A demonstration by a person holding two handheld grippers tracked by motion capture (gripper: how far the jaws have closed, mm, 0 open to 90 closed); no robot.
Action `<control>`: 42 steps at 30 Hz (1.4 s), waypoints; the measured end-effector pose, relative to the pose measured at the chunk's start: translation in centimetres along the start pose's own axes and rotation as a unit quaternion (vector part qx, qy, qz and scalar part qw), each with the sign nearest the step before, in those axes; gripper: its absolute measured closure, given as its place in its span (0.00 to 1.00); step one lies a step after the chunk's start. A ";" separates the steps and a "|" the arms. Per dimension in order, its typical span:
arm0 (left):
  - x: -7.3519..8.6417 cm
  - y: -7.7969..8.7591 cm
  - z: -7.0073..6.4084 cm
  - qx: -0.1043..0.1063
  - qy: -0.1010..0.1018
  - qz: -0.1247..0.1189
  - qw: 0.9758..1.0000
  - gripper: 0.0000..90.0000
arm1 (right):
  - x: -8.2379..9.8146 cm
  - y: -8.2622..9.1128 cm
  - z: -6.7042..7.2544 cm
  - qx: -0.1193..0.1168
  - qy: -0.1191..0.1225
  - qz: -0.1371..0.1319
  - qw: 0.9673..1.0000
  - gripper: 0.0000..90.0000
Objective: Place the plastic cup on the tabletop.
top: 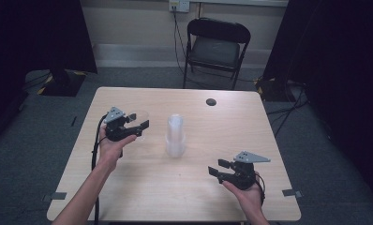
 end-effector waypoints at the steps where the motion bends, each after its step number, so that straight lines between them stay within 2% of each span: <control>1: 0.1 -0.4 0.1 0.002 0.005 0.000 1.000 0.34 | 0.0 -0.1 0.0 -0.001 0.002 0.001 1.000 0.48; 6: 0.6 -2.3 -0.1 0.002 -0.005 0.018 1.000 0.34 | 0.1 -0.5 0.3 -0.006 0.004 0.008 1.000 0.48; 8: 0.7 -3.0 0.0 0.000 -0.019 0.030 0.999 0.33 | 0.2 -0.5 0.4 -0.007 0.006 0.009 1.000 0.48; 15: 1.5 -4.7 0.4 0.001 -0.018 0.032 0.999 0.33 | 0.1 0.0 -0.1 -0.004 -0.001 0.003 1.000 0.48; 18: 2.1 -5.4 0.4 -0.002 -0.019 0.045 0.999 0.32 | 0.2 0.2 -0.3 -0.003 -0.002 0.004 1.000 0.48; 26: 2.5 -5.9 0.5 -0.014 -0.029 0.059 0.998 0.32 | 0.2 0.3 -0.4 -0.003 -0.002 0.007 1.000 0.49; 37: 3.0 -5.8 0.7 -0.010 -0.028 0.081 0.996 0.28 | 0.2 0.3 -0.4 -0.004 -0.003 0.006 1.000 0.49; 38: 3.1 -5.9 0.7 -0.001 -0.019 0.086 0.996 0.25 | 0.2 0.3 -0.4 -0.003 -0.003 0.006 1.000 0.49; 42: 3.3 -5.9 0.8 -0.005 -0.016 0.095 0.995 0.17 | 0.1 0.4 -0.4 -0.004 -0.003 0.005 1.000 0.49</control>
Point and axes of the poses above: each handheld gripper's, and its own axes: y roughly backward along the jaws, x roughly out of its underside, z roughly to its left, the point moved 5 cm from there along -y, roughly forward along the jaws, and after that the axes turned 8 degrees about z, right-handed, at the moved point
